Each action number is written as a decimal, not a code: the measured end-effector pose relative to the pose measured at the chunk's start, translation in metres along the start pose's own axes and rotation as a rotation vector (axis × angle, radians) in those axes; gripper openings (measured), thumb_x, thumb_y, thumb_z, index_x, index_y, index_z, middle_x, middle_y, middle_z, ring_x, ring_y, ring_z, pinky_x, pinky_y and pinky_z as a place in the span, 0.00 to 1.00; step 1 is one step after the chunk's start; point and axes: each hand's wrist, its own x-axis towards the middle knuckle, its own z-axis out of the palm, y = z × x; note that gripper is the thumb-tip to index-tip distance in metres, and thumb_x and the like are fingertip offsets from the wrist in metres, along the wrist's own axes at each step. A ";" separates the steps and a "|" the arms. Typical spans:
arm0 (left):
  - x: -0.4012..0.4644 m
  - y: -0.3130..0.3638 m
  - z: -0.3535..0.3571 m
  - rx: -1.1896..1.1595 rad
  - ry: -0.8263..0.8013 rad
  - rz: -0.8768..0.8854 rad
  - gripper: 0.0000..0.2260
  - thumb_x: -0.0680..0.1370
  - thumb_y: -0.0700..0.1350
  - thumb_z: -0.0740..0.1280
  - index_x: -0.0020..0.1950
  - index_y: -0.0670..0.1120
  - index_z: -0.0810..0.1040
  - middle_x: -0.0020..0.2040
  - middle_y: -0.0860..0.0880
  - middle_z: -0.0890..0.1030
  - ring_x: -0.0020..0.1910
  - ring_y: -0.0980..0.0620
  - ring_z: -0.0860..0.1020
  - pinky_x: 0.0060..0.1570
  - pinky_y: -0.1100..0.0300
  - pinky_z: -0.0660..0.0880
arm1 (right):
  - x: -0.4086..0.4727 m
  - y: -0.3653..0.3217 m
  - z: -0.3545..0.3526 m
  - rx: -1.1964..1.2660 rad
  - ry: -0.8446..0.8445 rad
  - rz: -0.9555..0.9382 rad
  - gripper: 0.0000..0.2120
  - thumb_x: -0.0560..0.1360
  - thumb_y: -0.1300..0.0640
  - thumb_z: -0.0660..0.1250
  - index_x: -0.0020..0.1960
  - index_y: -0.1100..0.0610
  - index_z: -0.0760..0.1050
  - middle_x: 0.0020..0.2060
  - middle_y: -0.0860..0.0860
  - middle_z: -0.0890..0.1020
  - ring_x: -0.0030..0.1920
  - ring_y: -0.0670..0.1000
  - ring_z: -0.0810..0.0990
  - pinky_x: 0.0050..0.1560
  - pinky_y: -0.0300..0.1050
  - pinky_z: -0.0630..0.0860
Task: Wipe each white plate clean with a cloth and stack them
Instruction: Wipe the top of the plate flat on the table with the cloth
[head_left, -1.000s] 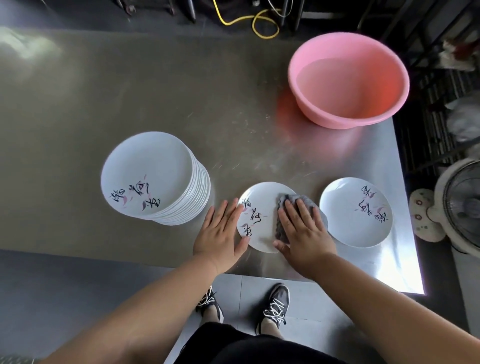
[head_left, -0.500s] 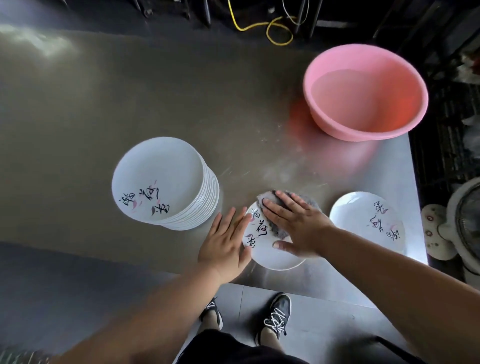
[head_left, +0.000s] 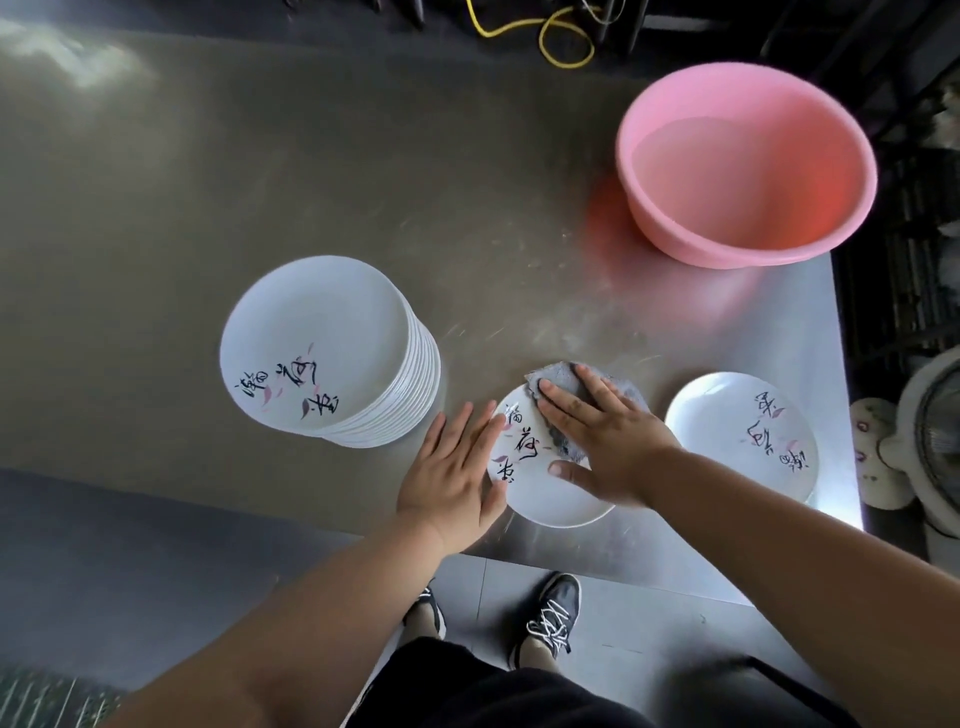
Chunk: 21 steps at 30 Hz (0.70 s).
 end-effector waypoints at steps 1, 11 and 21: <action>0.000 0.000 0.000 0.000 -0.003 -0.001 0.37 0.80 0.57 0.57 0.86 0.48 0.50 0.87 0.50 0.52 0.85 0.45 0.49 0.82 0.40 0.53 | -0.004 -0.001 0.001 0.041 -0.004 0.037 0.42 0.75 0.24 0.35 0.83 0.41 0.31 0.79 0.33 0.28 0.79 0.52 0.22 0.81 0.54 0.38; 0.002 0.000 0.003 0.041 -0.026 -0.019 0.37 0.82 0.62 0.53 0.87 0.49 0.46 0.87 0.52 0.47 0.86 0.47 0.46 0.82 0.41 0.50 | -0.056 -0.031 0.037 0.252 0.080 0.337 0.42 0.78 0.28 0.44 0.86 0.49 0.45 0.85 0.41 0.42 0.84 0.60 0.40 0.84 0.57 0.51; 0.002 0.001 0.001 0.060 -0.042 -0.031 0.36 0.83 0.66 0.47 0.87 0.49 0.44 0.86 0.52 0.42 0.85 0.49 0.42 0.83 0.43 0.45 | -0.077 -0.074 0.065 0.396 0.072 0.422 0.46 0.77 0.26 0.37 0.86 0.52 0.41 0.83 0.44 0.33 0.82 0.58 0.29 0.83 0.54 0.39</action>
